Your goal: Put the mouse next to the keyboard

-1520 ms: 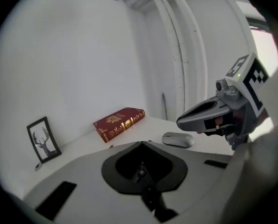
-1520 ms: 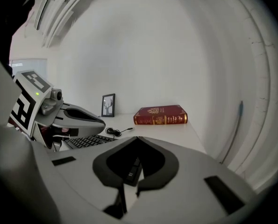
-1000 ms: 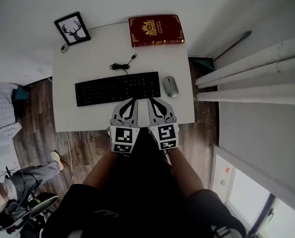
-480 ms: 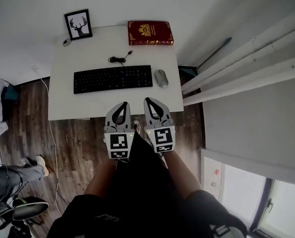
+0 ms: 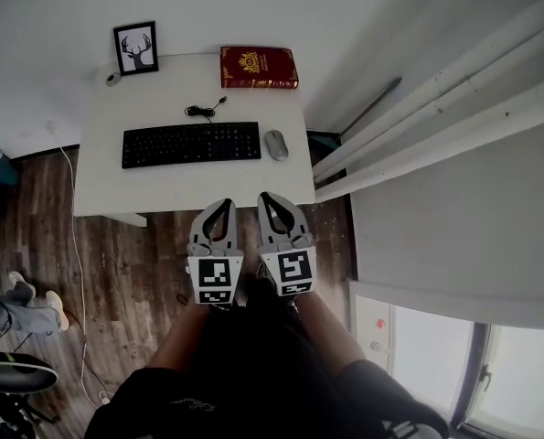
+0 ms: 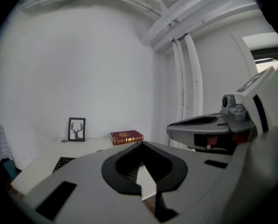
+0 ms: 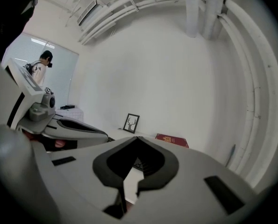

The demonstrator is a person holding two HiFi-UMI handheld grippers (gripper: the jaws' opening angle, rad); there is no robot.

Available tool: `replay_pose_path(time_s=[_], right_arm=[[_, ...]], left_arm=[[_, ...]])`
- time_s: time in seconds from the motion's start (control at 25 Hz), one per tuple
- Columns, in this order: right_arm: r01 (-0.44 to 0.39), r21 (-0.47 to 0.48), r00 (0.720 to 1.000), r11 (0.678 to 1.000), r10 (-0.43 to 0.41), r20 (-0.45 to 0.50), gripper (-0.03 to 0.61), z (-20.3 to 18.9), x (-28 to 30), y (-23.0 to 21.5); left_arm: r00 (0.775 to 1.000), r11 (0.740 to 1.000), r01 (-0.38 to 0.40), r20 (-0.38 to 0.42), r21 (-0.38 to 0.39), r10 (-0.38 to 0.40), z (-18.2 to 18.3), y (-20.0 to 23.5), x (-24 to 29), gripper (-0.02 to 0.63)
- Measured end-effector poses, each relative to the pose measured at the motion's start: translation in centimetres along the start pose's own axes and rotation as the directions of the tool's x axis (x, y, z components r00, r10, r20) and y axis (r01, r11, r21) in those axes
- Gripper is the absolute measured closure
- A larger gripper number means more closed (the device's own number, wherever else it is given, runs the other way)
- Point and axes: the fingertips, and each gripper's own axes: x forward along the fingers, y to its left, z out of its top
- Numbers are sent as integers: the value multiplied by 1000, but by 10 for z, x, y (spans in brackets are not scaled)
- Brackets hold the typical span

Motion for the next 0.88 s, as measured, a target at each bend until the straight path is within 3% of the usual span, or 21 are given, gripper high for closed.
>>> replay_pose_path(time_s=[0.36,0.88], right_arm=[[-88,-48,994,995,91,57,558,17,-27,-13],[-62,-41,995,997,65,76,559,11,-56,-56]], left_arm=[[999,999,-44,22,15,43,20,-26,3,611],[998,998,-55,24,26,54,28,-73,15,611]])
